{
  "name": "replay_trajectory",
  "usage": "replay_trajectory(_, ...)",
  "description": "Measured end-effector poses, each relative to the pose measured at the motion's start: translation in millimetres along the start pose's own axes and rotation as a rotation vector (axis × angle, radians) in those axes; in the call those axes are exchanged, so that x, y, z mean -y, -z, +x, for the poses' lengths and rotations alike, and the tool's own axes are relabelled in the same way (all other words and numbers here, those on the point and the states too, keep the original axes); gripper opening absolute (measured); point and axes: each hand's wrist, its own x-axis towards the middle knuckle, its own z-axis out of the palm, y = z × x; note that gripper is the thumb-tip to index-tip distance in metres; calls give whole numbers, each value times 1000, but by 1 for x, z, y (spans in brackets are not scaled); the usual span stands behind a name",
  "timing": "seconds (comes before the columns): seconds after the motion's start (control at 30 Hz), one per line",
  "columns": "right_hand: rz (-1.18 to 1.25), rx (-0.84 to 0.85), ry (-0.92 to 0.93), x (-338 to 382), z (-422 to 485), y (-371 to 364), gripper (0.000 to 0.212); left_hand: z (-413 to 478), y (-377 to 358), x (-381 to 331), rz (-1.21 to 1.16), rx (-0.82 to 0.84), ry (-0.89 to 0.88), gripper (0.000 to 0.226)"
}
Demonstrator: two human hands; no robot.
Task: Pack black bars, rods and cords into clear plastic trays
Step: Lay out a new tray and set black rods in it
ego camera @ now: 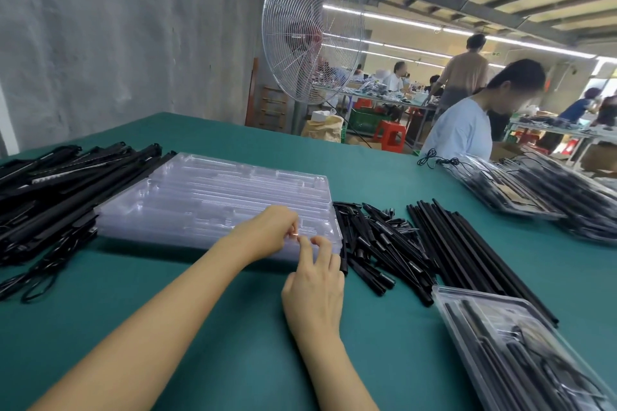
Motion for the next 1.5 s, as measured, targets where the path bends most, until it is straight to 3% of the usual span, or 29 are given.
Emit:
replay_trajectory(0.23, -50, 9, -1, 0, 2, 0, 57, -6, 1, -3, -17, -125, -50, 38)
replay_trajectory(0.37, -110, 18, -32, 0, 1, -1, 55, 1, 19, -11, -13, -302, -61, 41)
replay_trajectory(0.5, -105, -4, -43, 0, 0, 1, 56, -5, 18, -11, 59, -213, -95, 36)
replay_trajectory(0.6, -116, 8, -59, 2, 0, 3, 56, -17, 8, -7, 166, -115, -150, 14)
replay_trajectory(0.73, -143, 39, 3, 1, 2, 7, 49, -22, 5, -4, 292, -145, -196, 25)
replay_trajectory(0.87, -71, 112, 62, -2, 16, 14, 14, -17, 14, -9, 103, -161, -112, 7)
replay_trajectory(0.93, -28, 248, 24, -3, 37, 19, 32, -13, 21, -12, -2, -195, -70, 9)
replay_trajectory(1.13, -67, 511, -37, -17, 90, 14, 33, -3, 29, -15, -94, -303, -61, 13)
replay_trajectory(1.5, -111, 479, -32, -9, 90, -3, 34, -2, 21, -16, 15, -534, -130, 11)
